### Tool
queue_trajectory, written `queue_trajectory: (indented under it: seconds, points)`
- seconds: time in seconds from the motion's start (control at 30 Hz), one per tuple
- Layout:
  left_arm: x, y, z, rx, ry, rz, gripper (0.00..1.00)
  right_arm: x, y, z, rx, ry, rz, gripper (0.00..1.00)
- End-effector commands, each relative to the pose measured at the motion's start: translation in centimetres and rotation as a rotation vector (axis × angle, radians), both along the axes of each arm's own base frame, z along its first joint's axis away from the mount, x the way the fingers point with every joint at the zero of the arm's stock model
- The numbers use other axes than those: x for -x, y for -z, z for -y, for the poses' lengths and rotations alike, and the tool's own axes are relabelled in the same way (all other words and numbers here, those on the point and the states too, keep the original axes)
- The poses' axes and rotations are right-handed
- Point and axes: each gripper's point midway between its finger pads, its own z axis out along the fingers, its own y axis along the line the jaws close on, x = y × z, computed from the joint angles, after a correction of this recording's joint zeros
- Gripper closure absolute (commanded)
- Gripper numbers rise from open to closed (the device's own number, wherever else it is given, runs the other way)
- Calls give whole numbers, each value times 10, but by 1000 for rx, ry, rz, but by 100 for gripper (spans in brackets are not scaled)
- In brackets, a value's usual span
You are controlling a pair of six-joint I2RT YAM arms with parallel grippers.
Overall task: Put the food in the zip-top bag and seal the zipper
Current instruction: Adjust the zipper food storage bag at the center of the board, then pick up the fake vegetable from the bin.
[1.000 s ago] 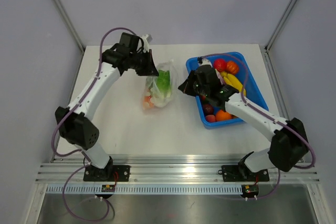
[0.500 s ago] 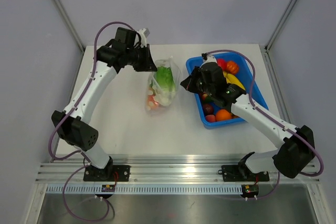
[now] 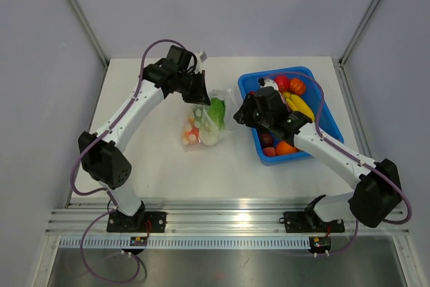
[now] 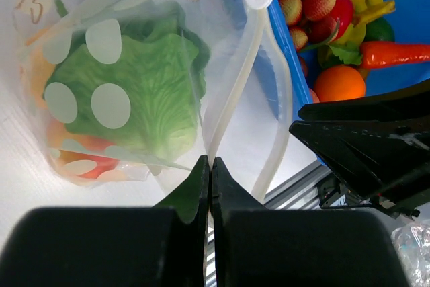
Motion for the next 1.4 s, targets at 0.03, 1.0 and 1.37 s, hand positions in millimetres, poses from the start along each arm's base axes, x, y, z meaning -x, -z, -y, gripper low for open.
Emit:
queue_trajectory:
  seconds: [0.03,1.0,1.37]
  points:
    - [-3,-10,16,53,15,44,100,0,-80,22,-17,53,196,38]
    - [2,-12,25,67,26,55,100,-34,33,151,149,276,-64,26]
    - [1,-14,23,56,22,66,100,-119,36,186,511,311,-64,49]
